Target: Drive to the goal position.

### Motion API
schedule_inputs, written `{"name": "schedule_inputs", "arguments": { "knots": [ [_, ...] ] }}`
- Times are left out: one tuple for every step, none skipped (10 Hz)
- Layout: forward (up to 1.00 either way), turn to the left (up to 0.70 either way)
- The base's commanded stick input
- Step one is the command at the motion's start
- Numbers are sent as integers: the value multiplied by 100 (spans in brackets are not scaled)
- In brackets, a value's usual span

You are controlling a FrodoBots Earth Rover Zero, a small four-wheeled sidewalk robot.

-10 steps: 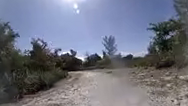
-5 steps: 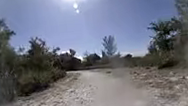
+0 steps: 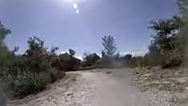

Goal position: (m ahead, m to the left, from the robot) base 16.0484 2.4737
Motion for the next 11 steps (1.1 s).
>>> {"name": "schedule_inputs", "arguments": {
  "knots": [
    [45, 0],
    [45, 0],
    [45, 0],
    [45, 0],
    [45, 0],
    [45, 0],
    [45, 0],
    [45, 0],
    [45, 0],
    [45, 0],
    [45, 0]
  ]
}}
